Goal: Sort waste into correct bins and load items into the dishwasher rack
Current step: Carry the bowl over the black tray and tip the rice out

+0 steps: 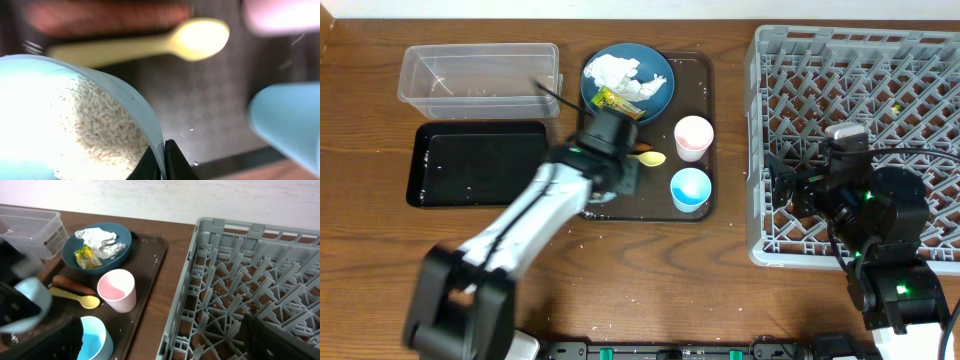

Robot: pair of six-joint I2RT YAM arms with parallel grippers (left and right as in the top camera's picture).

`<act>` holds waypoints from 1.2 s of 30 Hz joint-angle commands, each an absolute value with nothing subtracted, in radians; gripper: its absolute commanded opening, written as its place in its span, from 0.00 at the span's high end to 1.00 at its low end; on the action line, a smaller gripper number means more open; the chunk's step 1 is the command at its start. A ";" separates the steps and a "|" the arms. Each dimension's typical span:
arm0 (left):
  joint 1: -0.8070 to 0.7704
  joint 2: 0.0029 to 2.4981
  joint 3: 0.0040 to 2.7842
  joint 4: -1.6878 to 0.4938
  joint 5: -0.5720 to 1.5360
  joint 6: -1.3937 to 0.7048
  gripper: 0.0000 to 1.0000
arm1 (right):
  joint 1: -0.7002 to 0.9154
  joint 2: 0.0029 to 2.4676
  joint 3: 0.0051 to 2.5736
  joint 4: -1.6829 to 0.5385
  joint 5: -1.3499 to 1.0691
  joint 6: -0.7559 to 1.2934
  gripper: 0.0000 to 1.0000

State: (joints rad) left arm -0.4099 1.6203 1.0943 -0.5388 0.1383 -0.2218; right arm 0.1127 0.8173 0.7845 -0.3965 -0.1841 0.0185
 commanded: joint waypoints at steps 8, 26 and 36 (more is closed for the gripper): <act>0.007 1.433 1.134 -0.610 0.414 -0.180 0.94 | 0.122 0.817 0.801 -0.413 -0.188 0.029 0.02; 0.557 1.769 1.132 -0.447 1.354 -0.083 0.94 | 0.122 0.817 0.801 -0.435 -0.188 0.029 0.01; 0.657 1.863 1.132 -0.375 1.573 -0.171 0.94 | 0.122 0.817 0.801 -0.459 -0.188 0.029 0.01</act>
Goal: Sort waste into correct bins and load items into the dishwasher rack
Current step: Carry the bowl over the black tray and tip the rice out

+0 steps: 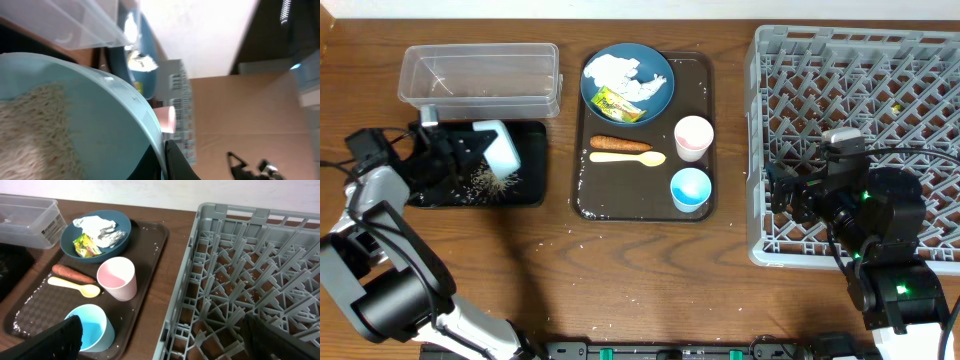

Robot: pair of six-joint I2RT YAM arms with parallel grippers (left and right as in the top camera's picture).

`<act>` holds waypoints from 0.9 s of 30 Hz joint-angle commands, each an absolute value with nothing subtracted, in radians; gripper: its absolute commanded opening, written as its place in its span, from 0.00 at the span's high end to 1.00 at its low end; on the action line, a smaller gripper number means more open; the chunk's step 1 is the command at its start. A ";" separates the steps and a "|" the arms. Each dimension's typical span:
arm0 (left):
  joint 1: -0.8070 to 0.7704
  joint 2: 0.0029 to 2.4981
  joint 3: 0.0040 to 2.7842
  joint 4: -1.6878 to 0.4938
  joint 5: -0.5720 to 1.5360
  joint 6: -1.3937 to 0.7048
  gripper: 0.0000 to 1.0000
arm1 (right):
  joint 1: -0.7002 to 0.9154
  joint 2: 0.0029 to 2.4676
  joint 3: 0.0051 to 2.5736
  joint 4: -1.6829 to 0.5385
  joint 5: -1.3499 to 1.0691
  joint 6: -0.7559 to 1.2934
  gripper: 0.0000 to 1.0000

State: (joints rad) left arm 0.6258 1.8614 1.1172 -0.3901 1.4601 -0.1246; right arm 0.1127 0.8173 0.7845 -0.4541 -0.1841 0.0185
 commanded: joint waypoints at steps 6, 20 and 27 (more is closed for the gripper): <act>0.705 1.863 1.132 -0.308 1.573 -0.332 0.94 | 0.122 0.817 0.801 -0.463 -0.188 0.029 0.01; 0.712 1.863 1.132 0.118 1.572 -0.849 0.94 | 0.122 0.817 0.801 -0.464 -0.188 0.029 0.01; 0.703 1.863 1.132 0.197 1.571 -0.942 0.94 | 0.122 0.826 0.801 -0.462 -0.188 0.029 0.01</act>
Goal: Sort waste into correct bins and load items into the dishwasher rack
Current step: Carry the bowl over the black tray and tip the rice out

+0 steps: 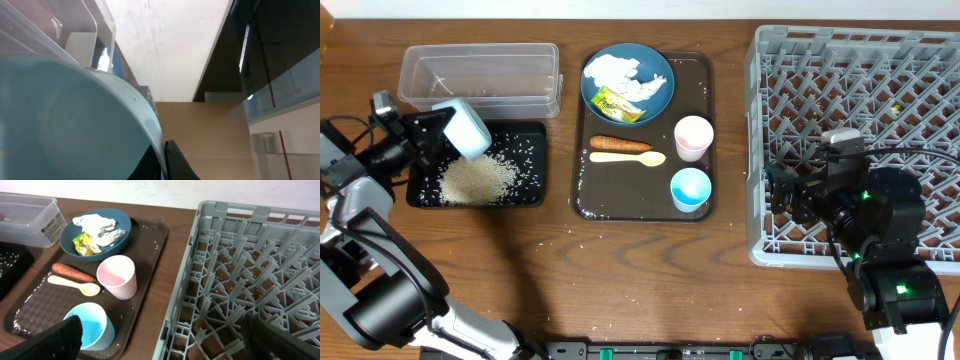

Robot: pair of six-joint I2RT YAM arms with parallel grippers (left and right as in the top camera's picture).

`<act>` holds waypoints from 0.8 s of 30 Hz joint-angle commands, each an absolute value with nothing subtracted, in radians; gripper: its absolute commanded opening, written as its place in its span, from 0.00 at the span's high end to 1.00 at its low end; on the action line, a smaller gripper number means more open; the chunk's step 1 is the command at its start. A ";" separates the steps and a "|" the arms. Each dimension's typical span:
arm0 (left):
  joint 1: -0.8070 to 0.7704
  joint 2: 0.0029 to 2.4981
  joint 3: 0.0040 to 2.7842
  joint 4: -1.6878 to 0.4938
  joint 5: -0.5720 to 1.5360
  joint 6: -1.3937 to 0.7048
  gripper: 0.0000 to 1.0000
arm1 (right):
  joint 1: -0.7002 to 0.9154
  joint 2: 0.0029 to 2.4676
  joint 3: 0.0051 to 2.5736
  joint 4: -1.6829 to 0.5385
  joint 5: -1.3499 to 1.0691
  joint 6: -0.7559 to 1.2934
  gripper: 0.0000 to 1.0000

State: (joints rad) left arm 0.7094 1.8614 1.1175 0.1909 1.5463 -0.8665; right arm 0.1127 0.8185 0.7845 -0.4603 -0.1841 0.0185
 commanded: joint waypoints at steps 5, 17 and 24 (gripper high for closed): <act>0.668 1.858 1.132 0.172 1.572 -1.036 0.94 | 0.122 0.845 0.801 -0.464 -0.188 0.029 0.01; 0.577 1.835 1.132 0.161 1.571 -1.068 0.94 | 0.122 0.853 0.801 -0.468 -0.188 0.028 0.01; 0.470 1.747 1.131 0.163 1.572 -0.924 0.94 | 0.122 0.854 0.801 -0.466 -0.188 0.028 0.01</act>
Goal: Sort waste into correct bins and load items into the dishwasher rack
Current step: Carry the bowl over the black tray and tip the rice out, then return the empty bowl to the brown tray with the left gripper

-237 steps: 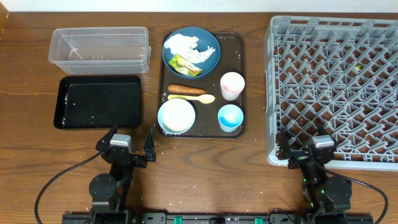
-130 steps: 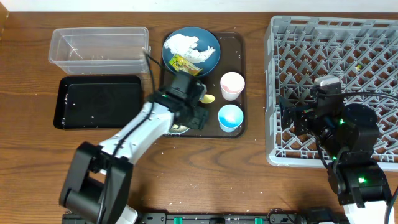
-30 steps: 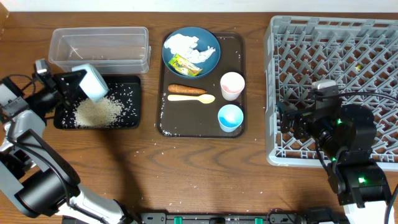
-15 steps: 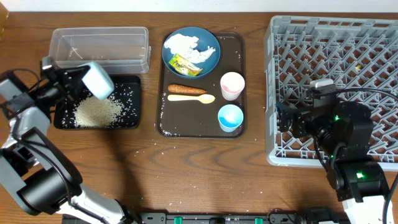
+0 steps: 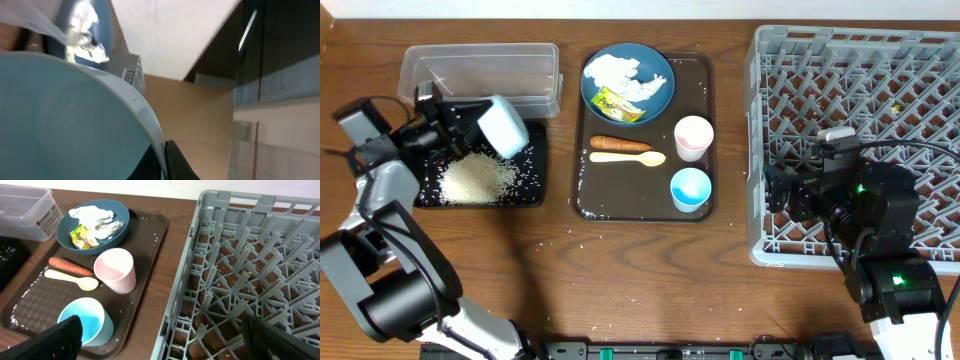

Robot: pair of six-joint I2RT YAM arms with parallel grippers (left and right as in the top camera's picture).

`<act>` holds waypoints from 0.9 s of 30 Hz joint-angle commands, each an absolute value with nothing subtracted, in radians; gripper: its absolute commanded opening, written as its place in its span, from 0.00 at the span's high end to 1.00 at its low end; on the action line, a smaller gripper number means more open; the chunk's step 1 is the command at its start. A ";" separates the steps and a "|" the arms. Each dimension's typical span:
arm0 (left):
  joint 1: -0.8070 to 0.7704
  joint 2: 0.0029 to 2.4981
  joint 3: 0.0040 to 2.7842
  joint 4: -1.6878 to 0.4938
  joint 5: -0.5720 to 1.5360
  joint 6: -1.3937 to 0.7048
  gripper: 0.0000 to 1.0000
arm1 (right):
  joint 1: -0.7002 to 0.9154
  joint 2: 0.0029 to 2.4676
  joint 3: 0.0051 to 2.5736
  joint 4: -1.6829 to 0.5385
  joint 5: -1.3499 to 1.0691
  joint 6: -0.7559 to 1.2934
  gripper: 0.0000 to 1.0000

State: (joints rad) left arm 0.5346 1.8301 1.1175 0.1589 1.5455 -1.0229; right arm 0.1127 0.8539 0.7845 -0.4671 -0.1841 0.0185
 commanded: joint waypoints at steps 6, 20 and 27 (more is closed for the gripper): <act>0.240 1.666 1.128 0.162 1.565 -0.751 0.94 | 0.122 0.856 0.801 -0.461 -0.188 0.029 0.01; -0.123 1.668 1.081 -0.319 0.828 -0.419 0.94 | 0.122 0.856 0.801 -0.476 -0.188 0.029 0.01; -0.351 1.668 1.081 -0.520 0.241 -0.290 0.94 | 0.122 0.856 0.801 -0.476 -0.188 0.029 0.01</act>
